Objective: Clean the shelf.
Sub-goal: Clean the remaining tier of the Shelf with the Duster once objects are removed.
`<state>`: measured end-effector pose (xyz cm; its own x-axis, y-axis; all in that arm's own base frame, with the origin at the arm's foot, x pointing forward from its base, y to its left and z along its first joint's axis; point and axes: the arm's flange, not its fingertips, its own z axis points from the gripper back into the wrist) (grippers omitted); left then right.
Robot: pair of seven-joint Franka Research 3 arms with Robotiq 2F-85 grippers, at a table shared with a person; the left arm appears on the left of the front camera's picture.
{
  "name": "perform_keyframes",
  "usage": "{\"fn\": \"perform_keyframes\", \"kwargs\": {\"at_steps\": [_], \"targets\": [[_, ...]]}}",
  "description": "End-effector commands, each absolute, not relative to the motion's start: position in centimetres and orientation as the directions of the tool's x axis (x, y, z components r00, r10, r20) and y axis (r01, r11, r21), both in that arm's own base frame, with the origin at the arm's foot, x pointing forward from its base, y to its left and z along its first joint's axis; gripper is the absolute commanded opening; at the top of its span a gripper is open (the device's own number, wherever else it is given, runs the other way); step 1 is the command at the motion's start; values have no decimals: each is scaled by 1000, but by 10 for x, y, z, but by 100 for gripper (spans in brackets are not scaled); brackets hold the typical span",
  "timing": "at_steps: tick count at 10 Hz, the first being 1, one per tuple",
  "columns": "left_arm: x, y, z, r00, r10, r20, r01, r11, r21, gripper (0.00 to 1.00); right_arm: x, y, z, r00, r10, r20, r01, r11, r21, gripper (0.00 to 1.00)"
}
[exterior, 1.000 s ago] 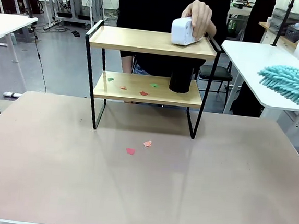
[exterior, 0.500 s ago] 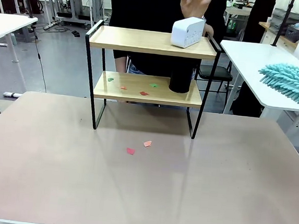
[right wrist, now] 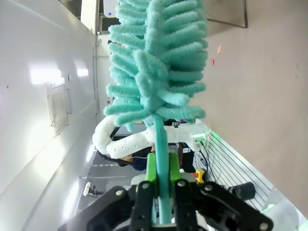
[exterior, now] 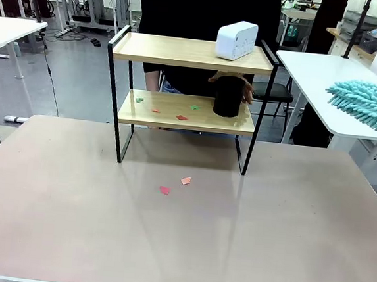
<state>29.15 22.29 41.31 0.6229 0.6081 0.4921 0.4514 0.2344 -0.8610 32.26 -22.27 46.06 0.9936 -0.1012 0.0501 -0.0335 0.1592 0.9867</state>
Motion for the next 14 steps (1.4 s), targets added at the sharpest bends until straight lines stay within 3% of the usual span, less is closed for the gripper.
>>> {"fn": "perform_keyframes", "kwargs": {"at_steps": [1,10,11,14], "targets": [[287,217,412,616,601,510,471,238,-850,100,323,-225,466,993,-103,61,-46,142,989,12],[287,217,412,616,601,510,471,238,-850,100,323,-223,461,994,-101,50,-34,159,987,12],[287,217,412,616,601,510,471,238,-850,100,307,-206,469,986,-161,39,-9,181,983,12],[287,217,412,616,601,510,471,238,-850,100,226,-138,494,996,-80,45,-20,288,957,12]]}}
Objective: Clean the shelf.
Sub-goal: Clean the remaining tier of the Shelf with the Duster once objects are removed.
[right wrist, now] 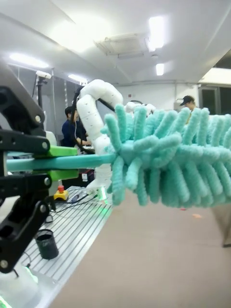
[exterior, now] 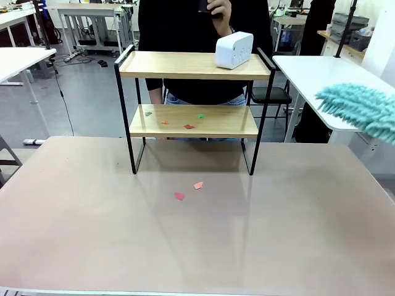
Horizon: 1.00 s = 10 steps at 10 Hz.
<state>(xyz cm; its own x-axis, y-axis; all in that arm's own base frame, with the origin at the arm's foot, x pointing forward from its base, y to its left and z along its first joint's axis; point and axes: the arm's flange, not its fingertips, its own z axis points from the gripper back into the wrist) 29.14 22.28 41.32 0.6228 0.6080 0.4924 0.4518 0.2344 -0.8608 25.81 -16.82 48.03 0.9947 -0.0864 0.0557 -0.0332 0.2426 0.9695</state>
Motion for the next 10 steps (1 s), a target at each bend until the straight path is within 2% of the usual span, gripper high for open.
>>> {"fn": "perform_keyframes", "kwargs": {"at_steps": [1,4,6,8,10], "targets": [[287,217,412,616,601,510,471,238,-850,100,212,-116,495,998,-47,44,-25,352,936,12],[287,217,412,616,601,510,471,238,-850,100,211,-42,491,993,63,98,-116,428,896,12],[287,217,412,616,601,510,471,238,-850,100,224,7,488,976,121,179,-214,428,878,12],[287,217,412,616,601,510,471,238,-850,100,228,54,481,952,254,170,-269,431,862,12],[287,217,412,616,601,510,471,238,-850,100,229,70,476,947,246,207,-301,452,840,12]]}}
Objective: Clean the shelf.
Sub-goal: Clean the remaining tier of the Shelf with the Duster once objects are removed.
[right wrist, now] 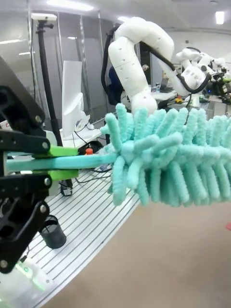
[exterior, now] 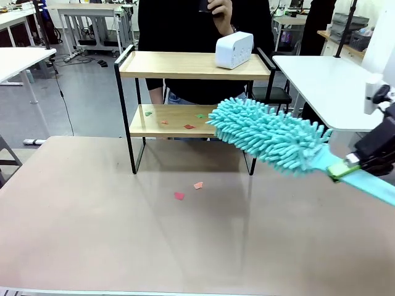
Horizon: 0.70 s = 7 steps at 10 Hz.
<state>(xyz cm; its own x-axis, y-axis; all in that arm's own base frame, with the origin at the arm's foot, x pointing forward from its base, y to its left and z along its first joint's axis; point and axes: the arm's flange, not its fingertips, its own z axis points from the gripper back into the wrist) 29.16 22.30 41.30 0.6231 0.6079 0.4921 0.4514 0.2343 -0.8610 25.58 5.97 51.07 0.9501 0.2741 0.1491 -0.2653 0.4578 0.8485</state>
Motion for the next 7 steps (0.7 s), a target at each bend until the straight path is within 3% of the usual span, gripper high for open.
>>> {"fn": "perform_keyframes", "kwargs": {"at_steps": [1,2,5,7], "targets": [[287,217,412,616,601,510,471,238,-850,100,230,52,482,942,273,194,-309,491,815,12],[287,217,412,616,601,510,471,238,-850,100,256,60,511,950,274,149,-265,458,849,12],[287,217,412,616,601,510,471,238,-850,100,256,66,505,963,233,138,-243,515,822,12],[287,217,412,616,601,510,471,238,-850,100,285,85,496,971,179,156,-230,549,804,12]]}}
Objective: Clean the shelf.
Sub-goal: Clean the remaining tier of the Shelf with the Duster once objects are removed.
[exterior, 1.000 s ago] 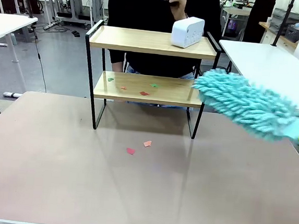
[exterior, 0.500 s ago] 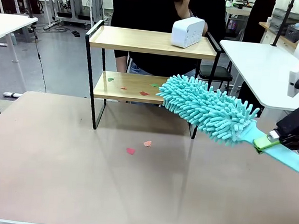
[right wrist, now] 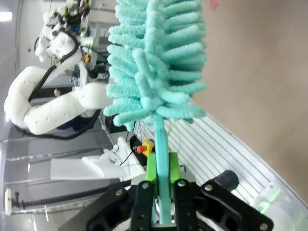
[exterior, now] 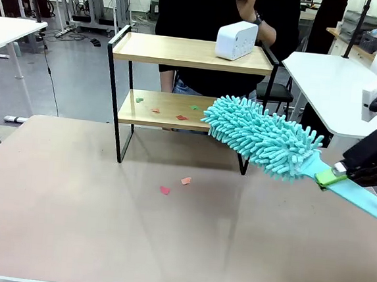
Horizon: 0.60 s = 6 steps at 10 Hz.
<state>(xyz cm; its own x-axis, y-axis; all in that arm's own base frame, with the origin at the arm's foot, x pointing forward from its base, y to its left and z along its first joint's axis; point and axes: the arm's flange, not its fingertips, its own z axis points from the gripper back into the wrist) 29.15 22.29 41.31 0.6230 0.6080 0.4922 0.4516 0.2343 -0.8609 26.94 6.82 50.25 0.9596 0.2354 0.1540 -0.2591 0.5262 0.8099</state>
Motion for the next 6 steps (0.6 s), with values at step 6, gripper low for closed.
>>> {"fn": "perform_keyframes", "kwargs": {"at_steps": [6], "targets": [[287,217,412,616,601,510,471,238,-850,100,391,150,483,975,82,209,-203,718,666,12]]}}
